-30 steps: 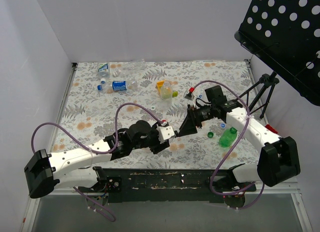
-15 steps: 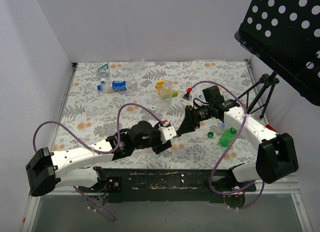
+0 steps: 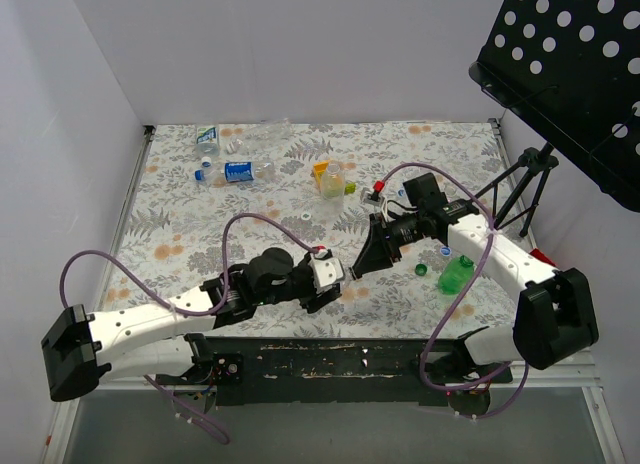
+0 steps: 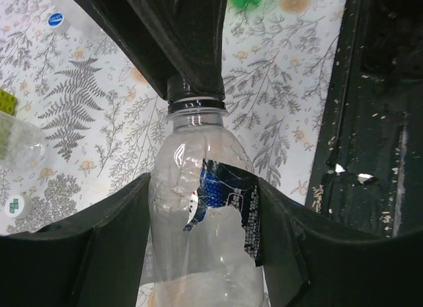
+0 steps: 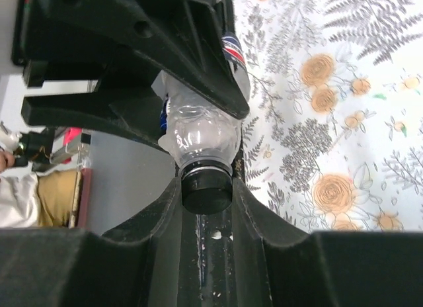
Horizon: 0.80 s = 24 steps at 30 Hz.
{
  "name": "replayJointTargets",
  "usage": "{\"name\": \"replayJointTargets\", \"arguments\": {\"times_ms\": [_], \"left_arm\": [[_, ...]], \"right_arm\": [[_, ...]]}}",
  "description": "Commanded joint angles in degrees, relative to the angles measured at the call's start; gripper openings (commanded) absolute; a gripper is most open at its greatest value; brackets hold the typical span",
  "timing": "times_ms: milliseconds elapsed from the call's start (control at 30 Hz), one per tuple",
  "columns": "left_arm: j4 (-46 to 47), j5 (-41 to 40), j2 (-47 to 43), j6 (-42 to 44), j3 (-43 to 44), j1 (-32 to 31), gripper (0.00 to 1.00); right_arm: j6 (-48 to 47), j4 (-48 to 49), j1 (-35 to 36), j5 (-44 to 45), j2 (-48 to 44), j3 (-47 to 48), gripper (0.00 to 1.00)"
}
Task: Unscrew the bottle caps
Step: Unscrew the bottle cap from the plastic bottle.
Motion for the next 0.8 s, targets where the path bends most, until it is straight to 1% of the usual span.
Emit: {"name": "replayJointTargets", "arguments": {"times_ms": [0, 67, 100, 233, 300, 333, 500, 667, 700, 767], "left_arm": [[5.5, 4.2, -5.9, -2.8, -2.6, 1.4, 0.00], [5.5, 8.8, -6.6, -4.8, -3.2, 2.9, 0.00], [5.4, 11.9, -6.6, -5.7, -3.2, 4.8, 0.00], [5.7, 28.7, -4.9, -10.0, -3.0, 12.9, 0.00], [5.6, 34.1, -3.6, -10.7, -2.6, 15.1, 0.00], [5.4, 35.5, -3.2, -10.6, -2.5, 15.5, 0.00], [5.9, 39.6, -2.4, -10.2, -2.2, 16.7, 0.00], [3.8, 37.0, -2.1, -8.7, -1.8, 16.9, 0.00], [2.9, 36.1, -2.0, -8.0, -1.4, 17.0, 0.00], [2.1, 34.4, -2.1, -6.9, -0.7, 17.0, 0.00]], "right_arm": [[-21.1, -11.8, 0.9, -2.9, -2.7, 4.2, 0.01], [-28.3, -16.0, 1.6, -2.2, -2.7, 6.1, 0.01], [-32.4, -18.6, 2.3, -1.5, -2.6, 7.3, 0.01], [-48.2, -27.0, 6.4, 4.2, -2.3, 11.7, 0.01], [-51.9, -29.4, 7.9, 6.7, -2.0, 13.9, 0.01], [-53.2, -30.2, 8.3, 7.5, -1.6, 15.3, 0.01], [-53.9, -30.8, 8.3, 10.7, -1.5, 18.0, 0.01], [-49.6, -29.0, 8.3, 11.4, -1.9, 17.3, 0.01], [-48.5, -28.6, 8.2, 11.5, -2.1, 17.1, 0.03], [-45.0, -27.5, 7.7, 11.2, -2.3, 17.1, 0.09]]}}
